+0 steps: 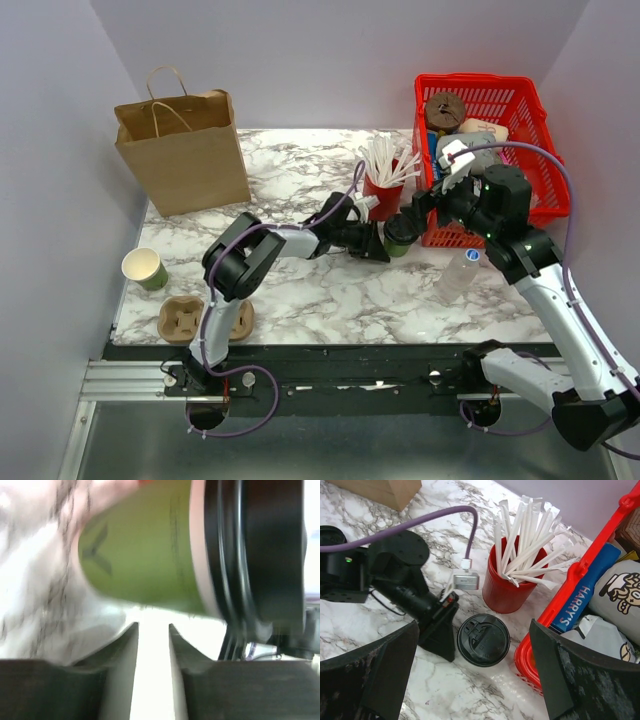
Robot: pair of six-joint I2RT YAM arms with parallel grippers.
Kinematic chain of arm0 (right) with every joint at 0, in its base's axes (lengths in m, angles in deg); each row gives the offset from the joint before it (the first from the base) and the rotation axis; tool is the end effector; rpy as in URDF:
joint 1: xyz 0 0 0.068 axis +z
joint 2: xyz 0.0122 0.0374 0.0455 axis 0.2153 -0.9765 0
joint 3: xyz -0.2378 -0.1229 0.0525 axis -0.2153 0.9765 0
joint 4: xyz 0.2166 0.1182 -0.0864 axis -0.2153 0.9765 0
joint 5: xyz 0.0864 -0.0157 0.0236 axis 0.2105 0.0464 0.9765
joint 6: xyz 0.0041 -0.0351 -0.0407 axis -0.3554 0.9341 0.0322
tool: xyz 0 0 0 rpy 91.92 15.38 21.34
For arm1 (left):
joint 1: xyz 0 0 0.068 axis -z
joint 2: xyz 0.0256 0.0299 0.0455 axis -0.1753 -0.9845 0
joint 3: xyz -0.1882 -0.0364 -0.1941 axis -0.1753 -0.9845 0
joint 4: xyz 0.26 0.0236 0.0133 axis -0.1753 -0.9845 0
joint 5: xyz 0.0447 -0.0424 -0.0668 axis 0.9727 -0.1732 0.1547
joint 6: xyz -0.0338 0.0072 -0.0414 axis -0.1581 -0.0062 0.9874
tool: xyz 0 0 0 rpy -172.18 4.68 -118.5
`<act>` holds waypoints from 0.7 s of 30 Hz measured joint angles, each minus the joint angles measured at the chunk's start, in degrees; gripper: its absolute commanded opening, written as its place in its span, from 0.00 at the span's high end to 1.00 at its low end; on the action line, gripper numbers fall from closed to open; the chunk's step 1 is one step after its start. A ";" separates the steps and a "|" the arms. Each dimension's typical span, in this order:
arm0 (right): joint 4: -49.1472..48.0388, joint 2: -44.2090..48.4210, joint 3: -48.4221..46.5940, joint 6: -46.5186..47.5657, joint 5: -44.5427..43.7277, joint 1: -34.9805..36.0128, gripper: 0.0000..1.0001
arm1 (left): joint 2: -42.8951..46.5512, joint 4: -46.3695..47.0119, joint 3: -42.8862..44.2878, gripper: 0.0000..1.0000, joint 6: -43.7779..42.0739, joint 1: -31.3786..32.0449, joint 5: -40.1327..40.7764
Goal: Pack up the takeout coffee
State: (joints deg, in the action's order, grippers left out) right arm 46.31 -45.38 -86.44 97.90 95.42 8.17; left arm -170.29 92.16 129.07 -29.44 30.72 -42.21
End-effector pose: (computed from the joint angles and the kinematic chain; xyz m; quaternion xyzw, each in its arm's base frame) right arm 0.1977 0.0835 0.3920 -0.2873 0.7516 0.1473 0.5752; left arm 0.3249 -0.3110 0.1282 0.1656 0.8150 -0.5331 0.1553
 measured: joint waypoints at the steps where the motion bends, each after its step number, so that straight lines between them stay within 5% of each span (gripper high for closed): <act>1: -0.02 -0.26 -0.15 0.04 0.00 0.00 0.00 | 1.46 -1.46 -1.31 0.48 -1.14 -0.44 0.11; 6: -0.37 -2.56 -1.51 0.61 0.09 -0.07 0.00 | 13.92 -12.98 -7.08 0.41 -11.04 -3.56 -0.72; 15: -0.74 -8.09 -5.70 3.04 4.94 -0.07 0.00 | 34.49 -42.23 -4.70 0.30 -39.08 -11.56 -1.09; 21: 0.48 -13.64 -10.73 5.18 5.84 -0.04 0.00 | 44.22 -66.66 1.33 0.26 -53.02 -21.29 11.56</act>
State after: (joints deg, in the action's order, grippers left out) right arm 46.79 -59.02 -97.17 103.08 101.26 8.12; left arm -126.07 25.50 130.41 -82.46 9.43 -30.65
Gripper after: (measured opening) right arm 0.997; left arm 0.716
